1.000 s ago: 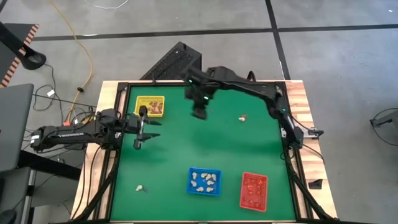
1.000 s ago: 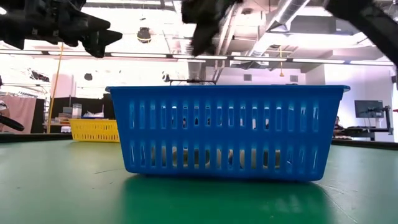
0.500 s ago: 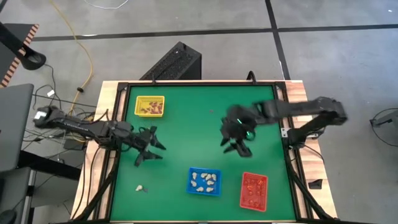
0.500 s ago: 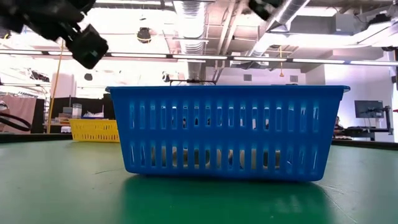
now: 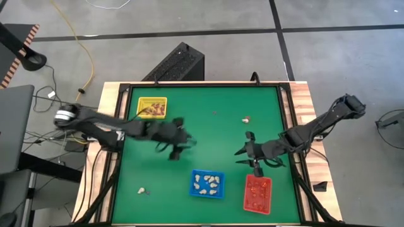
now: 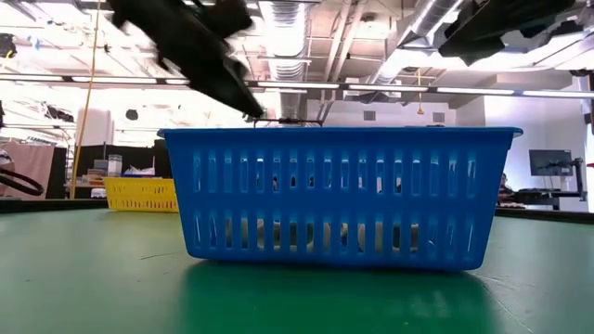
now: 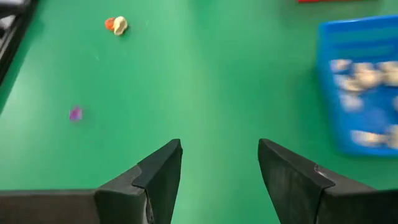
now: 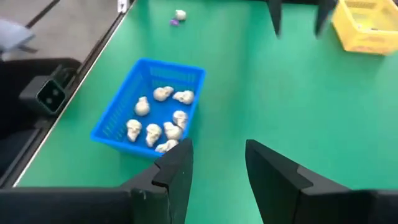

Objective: Sort Halloween decoration
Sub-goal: Put the white skull toy into the blue basket

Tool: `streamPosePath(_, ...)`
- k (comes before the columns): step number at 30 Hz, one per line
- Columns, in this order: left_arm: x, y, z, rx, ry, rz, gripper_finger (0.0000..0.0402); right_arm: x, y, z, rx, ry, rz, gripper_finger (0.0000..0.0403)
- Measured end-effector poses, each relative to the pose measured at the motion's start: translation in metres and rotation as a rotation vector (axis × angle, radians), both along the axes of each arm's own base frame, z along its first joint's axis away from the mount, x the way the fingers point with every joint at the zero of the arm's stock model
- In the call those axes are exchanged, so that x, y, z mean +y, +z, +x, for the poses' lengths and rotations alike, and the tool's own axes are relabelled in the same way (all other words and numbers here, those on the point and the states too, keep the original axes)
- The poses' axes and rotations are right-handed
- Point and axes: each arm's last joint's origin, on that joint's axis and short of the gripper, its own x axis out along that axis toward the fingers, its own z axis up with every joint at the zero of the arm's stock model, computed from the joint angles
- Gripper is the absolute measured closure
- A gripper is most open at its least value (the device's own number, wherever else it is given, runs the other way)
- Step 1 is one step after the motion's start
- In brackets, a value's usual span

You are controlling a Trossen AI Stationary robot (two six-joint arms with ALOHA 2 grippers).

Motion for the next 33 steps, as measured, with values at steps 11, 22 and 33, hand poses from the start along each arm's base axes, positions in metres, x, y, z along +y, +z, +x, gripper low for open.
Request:
streamPosePath(11, 0.164, -0.041, 0.103, 0.024, -0.066, 0.014, 0.0198, -0.007, 0.008, -0.010, -0.022, -0.003, -0.012, 0.0226)
streamPosePath(22, 0.229, -0.042, 0.151, 0.280, -0.009, -0.053, 0.0198, -0.008, -0.002, -0.010, 0.063, -0.008, -0.056, 0.0226)
streamPosePath(33, 0.230, -0.026, 0.153, 0.542, 0.023, -0.052, 0.0198, -0.010, -0.007, -0.008, 0.076, -0.026, -0.070, 0.0226)
